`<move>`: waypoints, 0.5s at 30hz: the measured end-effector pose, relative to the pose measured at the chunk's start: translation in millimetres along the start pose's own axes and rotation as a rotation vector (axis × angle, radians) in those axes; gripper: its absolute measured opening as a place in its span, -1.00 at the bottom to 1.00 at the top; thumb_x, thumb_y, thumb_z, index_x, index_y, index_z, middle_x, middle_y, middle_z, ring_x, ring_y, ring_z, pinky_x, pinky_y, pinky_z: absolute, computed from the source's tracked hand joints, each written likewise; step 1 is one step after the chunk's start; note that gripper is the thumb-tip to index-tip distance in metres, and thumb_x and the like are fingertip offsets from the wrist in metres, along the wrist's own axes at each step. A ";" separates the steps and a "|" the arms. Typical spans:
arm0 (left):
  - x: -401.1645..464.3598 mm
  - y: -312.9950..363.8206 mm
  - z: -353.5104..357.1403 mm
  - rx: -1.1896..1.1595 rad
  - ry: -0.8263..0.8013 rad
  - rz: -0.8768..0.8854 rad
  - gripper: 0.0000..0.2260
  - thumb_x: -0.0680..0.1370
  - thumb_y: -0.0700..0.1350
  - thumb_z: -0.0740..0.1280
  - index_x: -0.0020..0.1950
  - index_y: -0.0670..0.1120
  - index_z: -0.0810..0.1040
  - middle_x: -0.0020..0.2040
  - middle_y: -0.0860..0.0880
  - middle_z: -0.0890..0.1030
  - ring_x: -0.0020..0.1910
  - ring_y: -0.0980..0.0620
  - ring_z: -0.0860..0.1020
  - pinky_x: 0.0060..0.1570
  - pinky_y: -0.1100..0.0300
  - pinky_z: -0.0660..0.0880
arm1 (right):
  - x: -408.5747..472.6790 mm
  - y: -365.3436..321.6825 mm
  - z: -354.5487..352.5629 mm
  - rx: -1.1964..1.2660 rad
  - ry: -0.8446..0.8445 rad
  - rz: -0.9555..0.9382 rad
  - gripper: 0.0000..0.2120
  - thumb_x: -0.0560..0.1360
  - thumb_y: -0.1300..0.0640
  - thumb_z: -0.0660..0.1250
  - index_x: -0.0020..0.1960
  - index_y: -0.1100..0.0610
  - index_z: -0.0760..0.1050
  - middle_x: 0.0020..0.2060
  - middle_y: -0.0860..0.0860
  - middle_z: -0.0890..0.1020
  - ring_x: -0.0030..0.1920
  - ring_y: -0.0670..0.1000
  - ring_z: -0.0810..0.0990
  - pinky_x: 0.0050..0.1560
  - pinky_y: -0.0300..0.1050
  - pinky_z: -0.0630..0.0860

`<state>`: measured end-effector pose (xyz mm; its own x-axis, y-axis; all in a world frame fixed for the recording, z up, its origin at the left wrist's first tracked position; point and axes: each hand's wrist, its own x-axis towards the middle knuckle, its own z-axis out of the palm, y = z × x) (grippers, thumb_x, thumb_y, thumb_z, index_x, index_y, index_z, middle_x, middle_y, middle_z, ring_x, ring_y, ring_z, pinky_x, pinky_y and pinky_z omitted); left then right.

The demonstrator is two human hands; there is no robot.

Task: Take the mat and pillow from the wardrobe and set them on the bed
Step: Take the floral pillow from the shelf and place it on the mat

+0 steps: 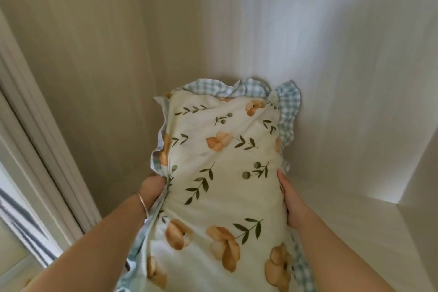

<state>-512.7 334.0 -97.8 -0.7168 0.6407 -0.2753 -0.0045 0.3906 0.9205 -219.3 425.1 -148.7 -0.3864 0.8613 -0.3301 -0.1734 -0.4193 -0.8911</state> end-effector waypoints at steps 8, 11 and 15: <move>-29.6 -4.6 0.1 -0.487 -0.403 0.081 -0.39 0.50 0.36 0.07 0.27 -0.06 0.53 0.15 -0.13 0.63 0.17 -0.17 0.56 0.26 -0.12 0.42 | -16.6 -15.7 -8.2 0.001 0.032 -0.155 -0.50 0.25 -0.39 0.27 0.06 -0.13 0.49 0.12 0.03 0.61 0.16 0.11 0.55 0.30 0.13 0.41; -43.6 -0.4 -2.3 -0.206 -0.273 0.134 -0.28 0.31 0.41 0.32 0.30 -0.05 0.49 0.16 -0.03 0.60 0.19 -0.11 0.56 0.24 -0.05 0.47 | -19.5 -20.7 -10.9 -0.087 0.035 -0.132 -0.18 0.08 -0.47 0.38 0.23 -0.07 0.45 0.13 0.03 0.61 0.16 0.11 0.55 0.34 0.13 0.37; -61.4 10.3 -11.1 -0.169 -0.198 0.127 -0.39 0.18 0.28 0.52 0.05 -0.10 0.63 -0.06 -0.08 0.71 -0.05 -0.10 0.66 0.12 -0.02 0.55 | -21.7 -30.3 0.3 -0.149 0.011 -0.169 0.00 -0.02 -0.51 0.43 0.32 -0.04 0.44 0.16 0.05 0.63 0.17 0.14 0.58 0.32 0.15 0.40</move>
<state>-476.5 291.3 -68.3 -0.5686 0.8006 -0.1888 -0.0517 0.1943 0.9796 -205.9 419.1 -114.4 -0.3535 0.9190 -0.1747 -0.0988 -0.2224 -0.9699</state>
